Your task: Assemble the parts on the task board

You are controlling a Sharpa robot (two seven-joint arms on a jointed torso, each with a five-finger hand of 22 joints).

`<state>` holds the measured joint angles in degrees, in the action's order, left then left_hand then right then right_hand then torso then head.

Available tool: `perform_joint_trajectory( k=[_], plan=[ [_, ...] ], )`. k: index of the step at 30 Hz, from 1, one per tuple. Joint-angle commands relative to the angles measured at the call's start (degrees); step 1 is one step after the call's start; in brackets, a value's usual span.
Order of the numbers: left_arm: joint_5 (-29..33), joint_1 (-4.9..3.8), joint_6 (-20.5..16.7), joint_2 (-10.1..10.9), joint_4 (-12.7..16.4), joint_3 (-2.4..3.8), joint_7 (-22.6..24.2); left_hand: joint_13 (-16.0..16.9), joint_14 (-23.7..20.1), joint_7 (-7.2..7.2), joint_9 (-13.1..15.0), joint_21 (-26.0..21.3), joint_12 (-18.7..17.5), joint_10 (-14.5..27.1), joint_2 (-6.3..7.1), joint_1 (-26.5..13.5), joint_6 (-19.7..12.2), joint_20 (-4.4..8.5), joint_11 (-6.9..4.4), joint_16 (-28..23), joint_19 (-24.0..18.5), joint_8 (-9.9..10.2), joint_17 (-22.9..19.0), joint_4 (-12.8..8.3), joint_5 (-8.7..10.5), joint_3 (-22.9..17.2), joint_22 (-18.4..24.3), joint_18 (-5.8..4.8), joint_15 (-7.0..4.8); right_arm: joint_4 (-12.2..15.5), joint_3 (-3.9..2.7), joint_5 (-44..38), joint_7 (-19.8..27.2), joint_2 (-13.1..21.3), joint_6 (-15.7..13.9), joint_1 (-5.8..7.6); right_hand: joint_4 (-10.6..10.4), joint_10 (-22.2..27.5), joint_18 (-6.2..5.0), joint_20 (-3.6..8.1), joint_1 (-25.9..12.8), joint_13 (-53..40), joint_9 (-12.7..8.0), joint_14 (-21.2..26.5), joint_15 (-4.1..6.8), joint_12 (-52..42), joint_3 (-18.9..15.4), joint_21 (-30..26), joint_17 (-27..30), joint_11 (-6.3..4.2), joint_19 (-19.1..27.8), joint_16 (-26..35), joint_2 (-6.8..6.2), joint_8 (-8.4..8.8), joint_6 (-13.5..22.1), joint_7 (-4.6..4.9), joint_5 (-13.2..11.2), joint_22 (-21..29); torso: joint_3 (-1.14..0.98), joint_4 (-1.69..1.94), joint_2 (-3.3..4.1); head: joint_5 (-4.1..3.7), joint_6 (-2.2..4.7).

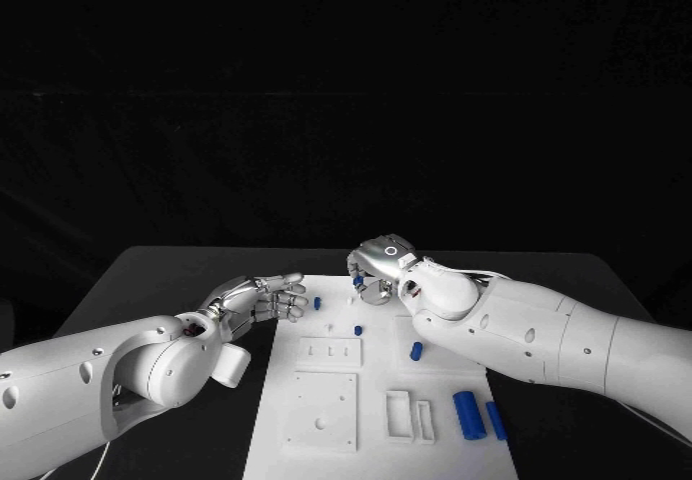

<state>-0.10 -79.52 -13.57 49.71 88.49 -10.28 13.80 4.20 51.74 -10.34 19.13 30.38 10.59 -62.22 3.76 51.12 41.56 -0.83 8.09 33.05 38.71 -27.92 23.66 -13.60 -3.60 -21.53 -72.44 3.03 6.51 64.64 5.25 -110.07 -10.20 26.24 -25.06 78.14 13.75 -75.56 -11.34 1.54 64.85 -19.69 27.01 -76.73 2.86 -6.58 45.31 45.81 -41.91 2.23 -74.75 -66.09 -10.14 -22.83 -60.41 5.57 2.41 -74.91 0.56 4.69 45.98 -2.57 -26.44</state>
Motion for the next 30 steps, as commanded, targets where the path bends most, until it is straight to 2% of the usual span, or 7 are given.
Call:
perform_joint_trajectory(
  k=[1, 9, 16, 25, 30],
  plan=[
    [-0.3, -0.37, 0.25, -0.08, 0.37, 0.06, 0.18, -0.08, -0.07, -0.13, 0.09, -0.26, -0.25, -0.37, -0.1, 0.52, 0.44, 0.23, 0.01, -0.19, 0.08, 0.32, 0.05, -0.28, -0.25, 0.03, 0.04, 0.76, -0.2, -0.67, -0.01, -1.6, -1.03, -0.33, -0.17, -0.3, -0.16, -0.98, -3.66, 0.99, 0.58, -0.14, 0.14, 1.76, 1.83, 0.07, 0.37, 0.3, 0.07, -0.5, -0.47, -0.39, -0.16, -0.2, -0.45, -0.11, 0.39, -1.1, 0.19, 0.28, 0.32, -0.12, 0.17],
    [-0.3, -0.95, 0.28, 0.03, 0.77, 0.06, 0.14, -0.08, -0.08, -0.13, 0.1, -0.26, -0.26, -0.38, -0.11, 0.54, 0.45, 0.22, 0.01, -0.21, 0.08, 0.33, 0.05, -0.35, -0.26, 0.05, 0.05, 0.75, -0.19, -2.27, -0.01, -0.94, -0.64, -1.12, -0.17, -0.54, -0.35, -0.99, -3.66, 0.98, 0.61, -0.24, 0.21, 1.77, 1.83, 0.12, 0.51, 0.33, 0.1, -0.5, -0.45, -0.41, -0.31, -0.18, -0.45, -0.11, 0.39, -1.09, 0.44, 0.5, 0.86, -0.02, 0.6],
    [-0.3, -1.38, 0.25, 0.15, 0.89, 0.06, 0.04, -0.08, -0.08, -0.14, 0.11, -0.26, -0.27, -0.38, -0.09, 0.54, 0.46, 0.21, 0.01, -0.22, 0.07, 0.34, 0.05, -0.41, -0.26, 0.08, 0.05, 0.74, -0.19, -2.68, 0.0, -0.81, -0.47, -1.44, 0.08, -0.61, -0.44, -1.0, -3.66, 0.98, 0.61, -0.31, 0.26, 1.77, 1.83, 0.14, 0.56, 0.36, 0.11, -0.5, -0.45, -0.42, -0.41, -0.18, -0.45, -0.12, 0.39, -1.09, 0.62, 0.71, 1.21, 0.11, 0.57],
    [-0.3, -1.49, 0.42, 0.24, 0.99, 0.06, 0.01, -0.08, -0.08, -0.14, 0.12, -0.26, -0.28, -0.38, -0.11, 0.56, 0.46, 0.21, 0.02, -0.23, 0.08, 0.36, 0.06, -0.47, -0.27, 0.09, 0.05, 0.74, -0.18, -3.28, 0.0, -0.79, -0.65, -1.48, -0.34, -0.62, -0.53, -1.01, -3.66, 0.98, 0.67, -0.39, 0.31, 1.78, 1.83, 0.18, 0.66, 0.37, 0.14, -0.5, -0.42, -0.43, -0.52, -0.17, -0.45, -0.13, 0.39, -1.08, 0.63, 0.79, 1.4, 0.1, 0.8],
    [-0.3, -1.5, 0.44, 0.18, 0.97, 0.06, -0.01, -0.08, -0.08, -0.14, 0.12, -0.26, -0.29, -0.38, -0.12, 0.57, 0.46, 0.21, 0.02, -0.24, 0.08, 0.37, 0.06, -0.5, -0.28, 0.09, 0.05, 0.74, -0.18, -3.61, 0.0, -0.11, -0.41, -2.12, 0.57, -0.62, -0.62, -0.99, -3.66, 0.97, 0.69, -0.44, 0.35, 1.8, 1.83, 0.23, 0.74, 0.37, 0.16, -0.5, -0.39, -0.44, -0.62, -0.15, -0.43, -0.12, 0.39, -1.07, 0.66, 0.72, 1.42, 0.19, 0.85]
  ],
)
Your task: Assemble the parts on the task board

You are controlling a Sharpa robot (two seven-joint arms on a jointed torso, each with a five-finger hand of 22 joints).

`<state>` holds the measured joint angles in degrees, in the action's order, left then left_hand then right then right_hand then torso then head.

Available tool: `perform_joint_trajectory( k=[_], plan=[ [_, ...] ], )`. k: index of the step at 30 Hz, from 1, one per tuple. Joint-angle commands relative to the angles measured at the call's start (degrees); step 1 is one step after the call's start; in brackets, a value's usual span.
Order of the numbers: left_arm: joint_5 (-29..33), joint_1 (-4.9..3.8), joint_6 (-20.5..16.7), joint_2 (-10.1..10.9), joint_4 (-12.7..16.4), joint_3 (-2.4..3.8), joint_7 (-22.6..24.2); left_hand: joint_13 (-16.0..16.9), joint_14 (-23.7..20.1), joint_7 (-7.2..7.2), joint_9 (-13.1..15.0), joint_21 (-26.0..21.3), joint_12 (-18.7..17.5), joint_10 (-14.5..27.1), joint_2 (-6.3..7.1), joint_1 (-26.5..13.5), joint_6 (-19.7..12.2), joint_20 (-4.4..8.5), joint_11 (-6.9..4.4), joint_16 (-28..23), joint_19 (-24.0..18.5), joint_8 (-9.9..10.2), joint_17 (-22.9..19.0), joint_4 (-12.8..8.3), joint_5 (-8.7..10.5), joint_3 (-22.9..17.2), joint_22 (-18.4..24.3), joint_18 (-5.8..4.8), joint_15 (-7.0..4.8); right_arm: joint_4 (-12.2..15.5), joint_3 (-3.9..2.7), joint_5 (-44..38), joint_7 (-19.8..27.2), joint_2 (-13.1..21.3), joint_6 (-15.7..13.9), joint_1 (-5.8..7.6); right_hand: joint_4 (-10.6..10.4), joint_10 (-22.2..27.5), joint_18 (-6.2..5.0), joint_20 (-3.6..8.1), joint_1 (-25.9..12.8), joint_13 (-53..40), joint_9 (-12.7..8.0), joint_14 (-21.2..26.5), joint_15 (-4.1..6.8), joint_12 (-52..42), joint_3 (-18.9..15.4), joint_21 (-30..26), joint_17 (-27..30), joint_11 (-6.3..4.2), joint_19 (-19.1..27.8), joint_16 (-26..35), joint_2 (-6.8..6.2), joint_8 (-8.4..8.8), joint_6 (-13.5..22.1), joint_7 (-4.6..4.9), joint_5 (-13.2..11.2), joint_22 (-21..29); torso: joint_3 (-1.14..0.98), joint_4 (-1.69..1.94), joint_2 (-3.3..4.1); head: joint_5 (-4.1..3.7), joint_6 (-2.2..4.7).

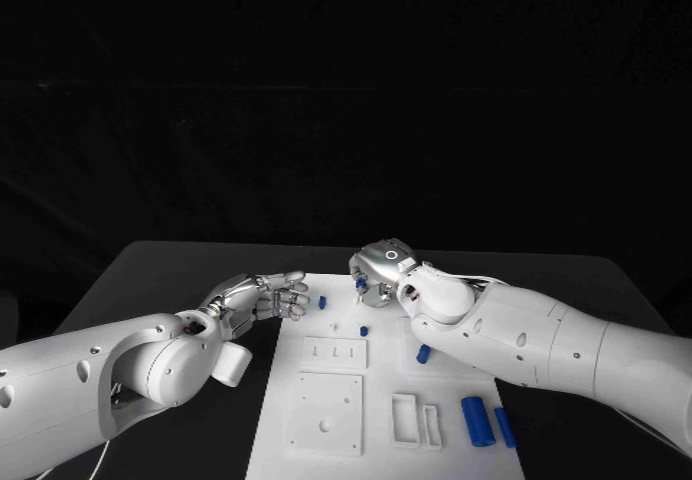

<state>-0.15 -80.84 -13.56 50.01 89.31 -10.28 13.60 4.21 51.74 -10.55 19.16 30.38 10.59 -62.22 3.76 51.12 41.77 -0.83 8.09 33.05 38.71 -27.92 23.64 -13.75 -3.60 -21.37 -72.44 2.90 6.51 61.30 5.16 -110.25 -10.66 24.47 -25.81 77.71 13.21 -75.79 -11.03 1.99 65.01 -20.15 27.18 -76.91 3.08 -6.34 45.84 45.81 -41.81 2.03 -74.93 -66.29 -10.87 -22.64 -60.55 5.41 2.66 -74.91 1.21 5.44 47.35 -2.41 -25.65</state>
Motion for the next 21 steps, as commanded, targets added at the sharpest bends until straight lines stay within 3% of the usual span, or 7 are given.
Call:
perform_joint_trajectory(
  k=[1, 4, 8, 12, 15, 21],
  plan=[
    [-0.25, -0.19, 0.45, -0.16, 0.15, 0.06, 0.19, -0.09, -0.08, 0.07, 0.09, -0.27, -0.29, -0.38, -0.13, 0.58, 0.25, 0.21, 0.02, -0.24, 0.08, 0.37, 0.07, -0.35, -0.29, -0.06, 0.05, 0.87, -0.18, -0.33, 0.1, 0.3, 0.12, -0.46, 1.6, -0.21, -0.15, -0.71, -3.97, 0.51, 0.51, -0.01, 0.2, 2.0, 1.6, 0.03, 0.24, 0.37, 0.07, -0.27, -0.18, -0.22, 0.06, -0.31, -0.25, 0.05, 0.13, -1.07, 0.01, -0.08, 0.08, 0.07, 0.11],
    [-0.25, -0.2, 0.44, -0.2, 0.15, 0.06, 0.11, -0.09, -0.08, 0.07, 0.09, -0.27, -0.29, -0.38, -0.12, 0.58, 0.25, 0.21, 0.02, -0.24, 0.08, 0.38, 0.07, -0.37, -0.29, -0.06, 0.05, 0.87, -0.18, -0.85, 0.13, 1.89, 0.86, -0.76, 2.42, -0.25, -0.52, 0.38, -3.97, 0.34, 0.63, 0.02, 0.12, 2.26, 1.2, 0.8, 0.68, 0.15, 0.34, 0.14, 0.18, 0.09, -0.24, 0.34, 0.82, 0.44, 0.13, -0.94, -0.01, -0.09, 0.14, 0.16, 0.22],
    [-0.25, -0.21, 0.42, -0.16, 0.17, 0.06, 0.08, -0.09, -0.09, 0.07, 0.09, -0.27, -0.3, -0.37, -0.11, 0.58, 0.25, 0.21, 0.02, -0.25, 0.08, 0.39, 0.07, -0.4, -0.29, -0.05, 0.05, 0.87, -0.18, -1.2, 0.15, 3.58, 1.49, -0.68, 2.85, -0.26, -0.27, 5.21, -3.87, -0.1, 1.44, 1.2, -0.79, 2.3, -0.6, 2.92, 1.39, -0.18, 0.75, 1.97, 0.56, 0.43, -1.6, 2.79, 4.98, 2.19, 0.11, -0.79, 0.01, -0.13, 0.16, 0.27, 0.22],
    [-0.25, -0.22, 0.4, -0.02, 0.17, 0.06, 0.13, -0.1, -0.08, 0.06, 0.09, -0.27, -0.31, -0.37, -0.09, 0.59, 0.24, 0.21, 0.03, -0.25, 0.08, 0.41, 0.07, -0.43, -0.28, -0.04, 0.05, 0.87, -0.18, -1.27, 0.15, 5.98, 2.19, -0.25, 0.47, -0.25, -0.12, 8.92, -3.65, -0.62, 1.85, 2.6, -1.44, 2.19, -1.91, 2.97, 1.34, -0.34, 0.99, 3.29, 0.62, 0.44, -3.1, 4.19, 7.47, 3.38, 0.11, -0.7, 0.07, -0.13, 0.19, 0.33, 0.29],
    [-0.25, -0.22, 0.38, 0.0, 0.02, 0.06, 0.28, -0.1, -0.09, 0.06, 0.09, -0.27, -0.32, -0.36, -0.09, 0.59, 0.23, 0.21, 0.03, -0.26, 0.08, 0.42, 0.07, -0.45, -0.28, -0.03, 0.06, 0.86, -0.18, -0.91, 0.15, 7.76, 2.59, 0.38, -1.46, -0.25, -0.68, 13.46, -3.6, -1.02, 0.64, 4.46, -2.15, 2.67, -3.16, 3.04, 0.47, -1.05, 1.47, 4.65, 1.05, 0.99, -5.33, 5.69, 10.23, 4.65, 0.24, -0.3, 0.09, -0.18, 0.21, 0.42, 0.28],
    [-0.25, -0.22, 0.33, 0.14, -0.25, 0.06, 0.28, -0.1, -0.09, 0.05, 0.09, -0.27, -0.33, -0.35, -0.1, 0.58, 0.22, 0.2, 0.04, -0.27, 0.08, 0.44, 0.07, -0.47, -0.28, -0.02, 0.06, 0.86, -0.17, 1.92, 0.14, 10.49, 3.98, 2.56, -3.37, -0.15, -1.36, 16.87, -3.82, -1.5, -2.74, 6.99, -2.54, 3.19, -4.22, 2.82, -3.55, -2.22, 2.09, 5.69, 1.44, 1.43, -6.23, 6.44, 12.16, 5.2, 0.22, 0.39, 0.04, -0.24, 0.14, 0.54, 0.61]
  ],
)
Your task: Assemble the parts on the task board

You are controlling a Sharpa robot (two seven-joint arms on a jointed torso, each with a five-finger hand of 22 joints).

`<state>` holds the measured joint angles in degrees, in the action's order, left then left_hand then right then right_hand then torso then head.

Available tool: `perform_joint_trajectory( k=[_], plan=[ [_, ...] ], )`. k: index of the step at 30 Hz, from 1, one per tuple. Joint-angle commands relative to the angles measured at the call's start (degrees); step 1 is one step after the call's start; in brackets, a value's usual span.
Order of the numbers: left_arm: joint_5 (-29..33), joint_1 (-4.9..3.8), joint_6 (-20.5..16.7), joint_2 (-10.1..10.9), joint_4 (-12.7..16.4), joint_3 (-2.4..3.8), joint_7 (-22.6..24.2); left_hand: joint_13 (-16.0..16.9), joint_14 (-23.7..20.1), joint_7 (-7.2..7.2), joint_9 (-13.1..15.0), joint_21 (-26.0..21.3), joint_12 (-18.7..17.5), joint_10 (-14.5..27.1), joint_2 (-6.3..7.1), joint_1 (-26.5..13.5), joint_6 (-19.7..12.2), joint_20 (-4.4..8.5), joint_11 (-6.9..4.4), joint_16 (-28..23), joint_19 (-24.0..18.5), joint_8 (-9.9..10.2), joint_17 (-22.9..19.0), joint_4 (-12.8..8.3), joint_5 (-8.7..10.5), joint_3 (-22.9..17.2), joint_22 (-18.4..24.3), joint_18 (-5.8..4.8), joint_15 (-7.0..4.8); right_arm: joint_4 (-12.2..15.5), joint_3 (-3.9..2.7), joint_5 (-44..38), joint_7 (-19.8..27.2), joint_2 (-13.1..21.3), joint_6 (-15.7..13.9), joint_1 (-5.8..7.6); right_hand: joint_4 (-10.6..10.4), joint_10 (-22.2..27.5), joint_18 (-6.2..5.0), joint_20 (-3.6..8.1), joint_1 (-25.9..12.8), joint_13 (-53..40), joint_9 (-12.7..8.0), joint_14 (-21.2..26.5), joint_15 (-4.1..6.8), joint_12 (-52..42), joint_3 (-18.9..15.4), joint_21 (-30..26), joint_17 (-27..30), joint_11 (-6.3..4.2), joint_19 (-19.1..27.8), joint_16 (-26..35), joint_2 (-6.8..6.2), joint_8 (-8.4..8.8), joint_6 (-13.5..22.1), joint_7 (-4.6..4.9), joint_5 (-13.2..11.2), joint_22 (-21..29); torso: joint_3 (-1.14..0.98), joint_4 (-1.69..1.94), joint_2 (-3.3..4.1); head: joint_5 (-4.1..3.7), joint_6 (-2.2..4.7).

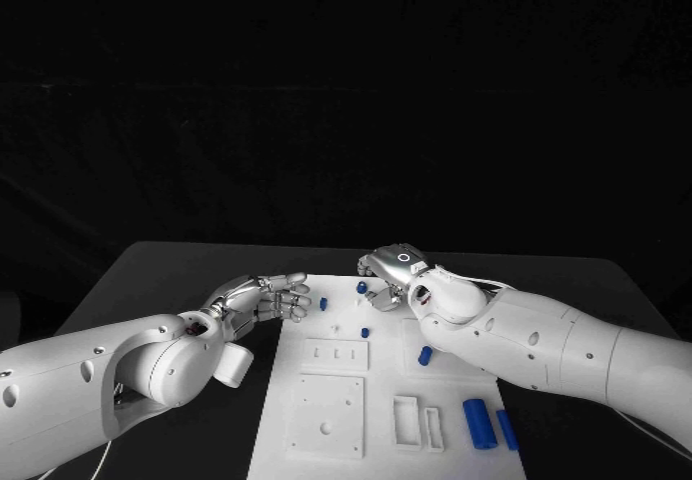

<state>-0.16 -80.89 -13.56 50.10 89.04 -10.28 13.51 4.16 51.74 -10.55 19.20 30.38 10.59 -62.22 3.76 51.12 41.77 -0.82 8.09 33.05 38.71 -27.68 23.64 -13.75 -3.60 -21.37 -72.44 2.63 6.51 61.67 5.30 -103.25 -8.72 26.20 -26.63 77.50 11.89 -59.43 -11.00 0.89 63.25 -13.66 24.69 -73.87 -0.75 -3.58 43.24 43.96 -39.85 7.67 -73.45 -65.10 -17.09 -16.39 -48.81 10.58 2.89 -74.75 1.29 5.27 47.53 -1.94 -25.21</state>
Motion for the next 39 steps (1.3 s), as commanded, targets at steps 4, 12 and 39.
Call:
perform_joint_trajectory(
  k=[4, 12, 39],
  plan=[
    [-0.23, -0.17, 0.57, 0.08, -0.08, 0.05, 0.48, -0.05, -0.09, 0.04, 0.06, -0.28, -0.34, -0.35, -0.09, 0.57, 0.21, 0.2, 0.04, -0.28, 0.08, 0.21, 0.08, -0.49, -0.27, -0.01, 0.06, 1.12, -0.17, 5.44, -0.2, 7.55, 3.99, 4.29, -5.01, 0.55, -0.89, -0.25, -4.0, -0.6, -2.52, 1.22, 0.16, 0.04, -0.24, -0.37, -2.65, -0.8, 0.36, -0.09, -0.32, 0.22, 0.08, -0.45, -0.42, -0.64, -0.05, 0.57, -0.07, -0.09, 0.06, 0.05, 0.44],
    [0.0, -0.17, 1.09, 0.39, -0.34, 0.05, 0.82, -0.06, -0.11, 0.03, 0.06, -0.28, -0.35, -0.34, -0.09, 0.58, 0.19, 0.2, 0.05, -0.29, 0.07, 0.23, 0.08, -0.53, -0.26, 0.0, 0.07, 1.12, -0.16, 9.62, -4.2, 13.29, 3.89, 10.87, -5.47, 1.31, -2.16, -5.33, -4.0, -0.23, -1.68, 1.32, 0.43, 0.0, 1.29, -2.11, -2.88, -1.24, 0.68, -1.68, -0.66, 0.12, 0.19, -1.46, -1.94, -0.77, 0.06, 0.83, -0.21, -0.77, -0.21, -0.22, 1.15],
    [0.1, -0.14, 2.22, 0.11, -1.31, 0.02, 0.69, -0.08, -0.14, -0.09, 0.05, -0.33, -0.44, -0.27, -0.3, 0.73, -0.01, 0.18, 0.09, -0.37, 0.06, 0.44, 0.08, -0.79, -0.28, -0.04, 0.1, 1.11, -0.14, 1.68, -5.59, 18.11, 3.78, 11.05, 17.68, 1.76, 2.32, -4.74, -4.0, 2.0, -2.78, -51.76, -0.63, 0.26, 5.23, -60.27, -13.77, 7.94, -9.56, -5.87, -1.32, -10.36, 2.67, 0.2, -0.96, -2.24, 1.85, -1.53, -0.64, -1.41, -0.8, -0.7, 0.64]
  ],
)
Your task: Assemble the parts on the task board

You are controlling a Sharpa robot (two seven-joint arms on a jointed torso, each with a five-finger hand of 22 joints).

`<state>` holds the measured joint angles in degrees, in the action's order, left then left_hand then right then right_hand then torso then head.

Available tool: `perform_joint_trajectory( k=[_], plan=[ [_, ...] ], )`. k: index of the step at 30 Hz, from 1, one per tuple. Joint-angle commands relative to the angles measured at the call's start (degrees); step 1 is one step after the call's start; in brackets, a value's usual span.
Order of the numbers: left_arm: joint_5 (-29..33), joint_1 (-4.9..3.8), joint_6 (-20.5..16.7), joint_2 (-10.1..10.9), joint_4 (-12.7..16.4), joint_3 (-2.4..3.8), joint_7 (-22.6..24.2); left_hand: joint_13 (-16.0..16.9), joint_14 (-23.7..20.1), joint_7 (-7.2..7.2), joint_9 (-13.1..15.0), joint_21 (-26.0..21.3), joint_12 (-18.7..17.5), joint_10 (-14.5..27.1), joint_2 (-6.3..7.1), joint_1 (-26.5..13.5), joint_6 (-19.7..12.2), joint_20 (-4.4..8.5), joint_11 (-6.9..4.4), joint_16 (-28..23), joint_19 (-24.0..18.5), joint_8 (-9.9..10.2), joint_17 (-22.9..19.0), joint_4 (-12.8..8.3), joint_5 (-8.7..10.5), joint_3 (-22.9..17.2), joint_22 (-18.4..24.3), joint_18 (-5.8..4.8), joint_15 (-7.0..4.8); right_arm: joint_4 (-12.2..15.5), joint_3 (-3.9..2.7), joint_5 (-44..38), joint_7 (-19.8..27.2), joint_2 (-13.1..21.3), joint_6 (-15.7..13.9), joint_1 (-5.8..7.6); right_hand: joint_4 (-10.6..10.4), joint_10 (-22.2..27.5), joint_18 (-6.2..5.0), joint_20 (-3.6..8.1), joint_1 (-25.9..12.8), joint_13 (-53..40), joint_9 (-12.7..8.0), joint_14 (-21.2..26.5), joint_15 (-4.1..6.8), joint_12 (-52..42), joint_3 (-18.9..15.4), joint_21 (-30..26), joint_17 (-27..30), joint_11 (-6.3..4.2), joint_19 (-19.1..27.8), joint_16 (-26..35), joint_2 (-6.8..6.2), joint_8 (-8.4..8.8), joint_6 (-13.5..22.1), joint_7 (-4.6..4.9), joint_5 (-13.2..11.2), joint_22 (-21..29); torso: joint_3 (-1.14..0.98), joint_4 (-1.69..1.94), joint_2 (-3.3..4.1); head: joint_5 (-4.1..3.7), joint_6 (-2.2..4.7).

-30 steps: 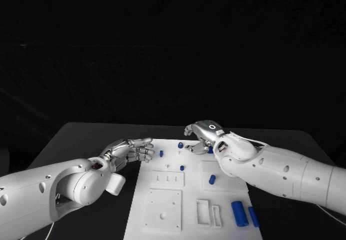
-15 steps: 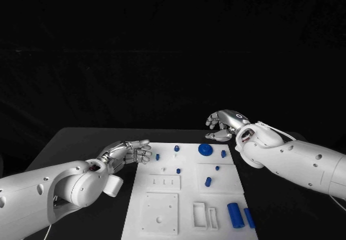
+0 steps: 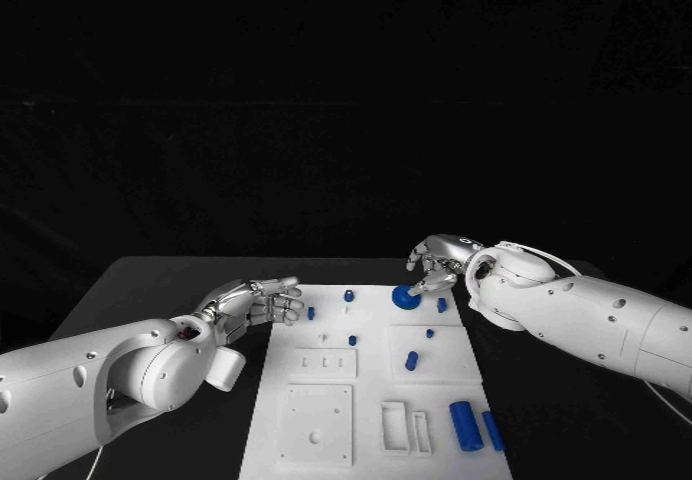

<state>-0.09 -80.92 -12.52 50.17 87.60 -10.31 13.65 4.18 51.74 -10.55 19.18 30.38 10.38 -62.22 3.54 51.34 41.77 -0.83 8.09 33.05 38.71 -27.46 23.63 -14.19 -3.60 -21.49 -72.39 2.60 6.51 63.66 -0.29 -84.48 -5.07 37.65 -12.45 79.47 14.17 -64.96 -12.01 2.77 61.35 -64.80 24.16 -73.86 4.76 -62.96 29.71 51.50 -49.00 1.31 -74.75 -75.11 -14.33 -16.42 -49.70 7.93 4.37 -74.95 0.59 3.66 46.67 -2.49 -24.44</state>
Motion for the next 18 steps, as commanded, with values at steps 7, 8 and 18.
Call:
perform_joint_trajectory(
  k=[7, 8, 18],
  plan=[
    [-0.1, -0.12, 1.26, 0.03, 0.04, 0.04, 0.54, -0.09, -0.14, -0.1, 0.08, -0.33, -0.23, -0.26, -0.12, 0.55, -0.03, 0.18, 0.09, -0.38, 0.05, 0.24, 0.08, -0.41, -0.28, 0.07, 0.06, 1.14, -0.14, -0.85, -0.01, -0.77, 0.47, -1.24, 4.22, -1.06, -0.18, 0.87, -2.99, 0.35, -1.89, -1.41, -0.11, 0.4, -0.33, -2.4, -0.41, 1.2, -1.56, 0.44, 0.04, -0.81, 0.63, 0.11, -0.49, 0.31, 2.52, -1.24, -0.04, 0.15, 0.13, -0.24, -0.38],
    [-0.12, -0.12, 1.29, 0.03, 0.05, 0.04, 0.54, -0.09, -0.14, -0.1, 0.08, -0.33, -0.23, -0.26, -0.12, 0.55, -0.03, 0.18, 0.09, -0.38, 0.05, 0.24, 0.08, -0.42, -0.28, 0.07, 0.06, 1.14, -0.14, -0.78, -0.01, -0.77, 0.44, -1.27, 4.41, -1.18, -0.24, 0.99, -2.99, 0.34, -2.06, -1.48, -0.1, 0.44, -0.42, -2.58, -0.23, 1.38, -1.79, 0.44, 0.13, -0.8, 0.92, 0.08, -0.6, 0.23, 5.31, -1.23, -0.01, 0.15, 0.08, -0.21, -0.51],
    [-0.16, -0.12, 1.4, 0.06, 0.0, 0.04, 0.49, -0.09, -0.14, -0.11, 0.09, -0.34, -0.24, -0.26, -0.14, 0.57, -0.03, 0.17, 0.1, -0.39, 0.04, 0.26, 0.09, -0.47, -0.28, 0.08, 0.06, 1.14, -0.13, -1.35, 0.0, -0.77, 0.59, -1.82, 5.56, -1.66, 0.09, 1.21, -2.99, 0.31, -1.56, -1.45, -0.02, 0.4, -0.12, -2.93, 0.8, 1.97, -2.43, 0.28, 0.33, -0.62, 2.15, -0.27, -1.42, 0.16, 9.8, -1.19, 0.05, 0.21, 0.07, -0.29, -0.57]
  ],
)
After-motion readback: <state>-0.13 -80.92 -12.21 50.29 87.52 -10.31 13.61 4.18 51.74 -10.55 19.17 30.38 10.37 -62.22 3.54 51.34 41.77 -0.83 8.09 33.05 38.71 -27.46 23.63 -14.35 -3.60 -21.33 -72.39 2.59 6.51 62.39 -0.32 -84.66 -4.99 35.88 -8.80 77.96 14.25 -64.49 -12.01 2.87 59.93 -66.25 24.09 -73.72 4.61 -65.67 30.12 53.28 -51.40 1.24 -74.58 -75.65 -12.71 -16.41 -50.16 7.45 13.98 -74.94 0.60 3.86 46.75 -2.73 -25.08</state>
